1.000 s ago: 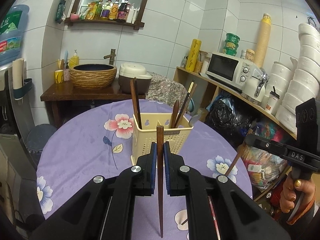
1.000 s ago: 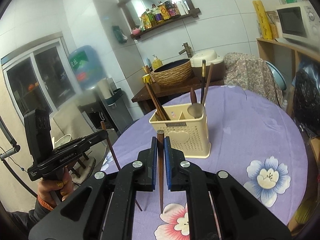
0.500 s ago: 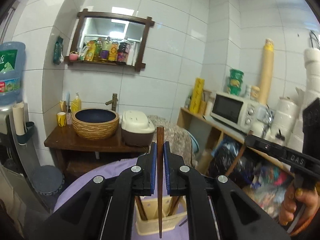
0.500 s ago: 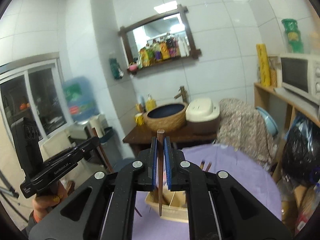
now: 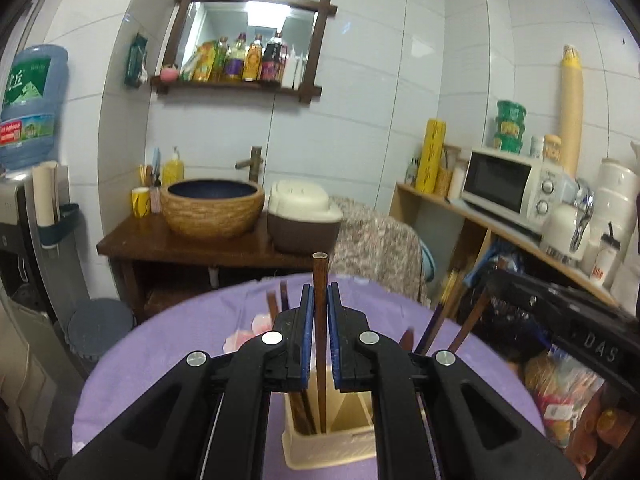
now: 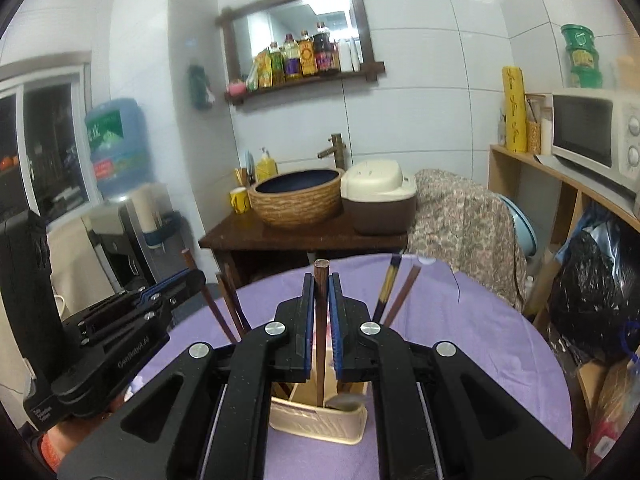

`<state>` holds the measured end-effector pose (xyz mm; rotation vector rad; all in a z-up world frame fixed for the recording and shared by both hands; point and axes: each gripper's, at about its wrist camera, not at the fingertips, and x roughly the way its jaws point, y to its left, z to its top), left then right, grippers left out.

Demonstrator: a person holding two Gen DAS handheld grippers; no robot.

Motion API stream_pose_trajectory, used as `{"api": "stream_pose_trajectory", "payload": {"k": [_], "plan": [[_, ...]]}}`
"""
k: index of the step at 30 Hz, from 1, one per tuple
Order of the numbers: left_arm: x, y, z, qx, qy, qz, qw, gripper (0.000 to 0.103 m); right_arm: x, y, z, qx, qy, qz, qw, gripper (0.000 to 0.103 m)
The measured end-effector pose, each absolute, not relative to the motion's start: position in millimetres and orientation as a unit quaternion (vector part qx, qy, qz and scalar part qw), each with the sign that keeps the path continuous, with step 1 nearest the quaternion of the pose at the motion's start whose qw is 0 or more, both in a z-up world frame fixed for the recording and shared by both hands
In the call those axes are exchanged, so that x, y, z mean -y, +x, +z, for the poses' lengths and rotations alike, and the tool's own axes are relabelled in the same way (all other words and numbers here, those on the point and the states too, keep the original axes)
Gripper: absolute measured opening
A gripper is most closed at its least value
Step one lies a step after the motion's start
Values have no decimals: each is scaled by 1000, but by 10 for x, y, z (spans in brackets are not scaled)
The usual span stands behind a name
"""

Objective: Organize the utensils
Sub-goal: 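Open both tools to release the chopsticks into the holder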

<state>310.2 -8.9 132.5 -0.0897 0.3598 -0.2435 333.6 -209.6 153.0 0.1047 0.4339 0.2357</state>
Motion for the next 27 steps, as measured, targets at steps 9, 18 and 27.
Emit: {"api": "stream_pose_trajectory", "payload": {"k": [9,18,27], "plan": [[133,3109,1075,-201,-25,-124,971,8,2210,3364,1268,-225,54,101,968,8],[46,2913,1117,-185,-33,-123,974,59,2316,3077,1298,-182,65,89,977,69],[-127,2422,1052,-162,-49,-129,977,93,2255,2295,1222,-125,50,89,987,97]]}}
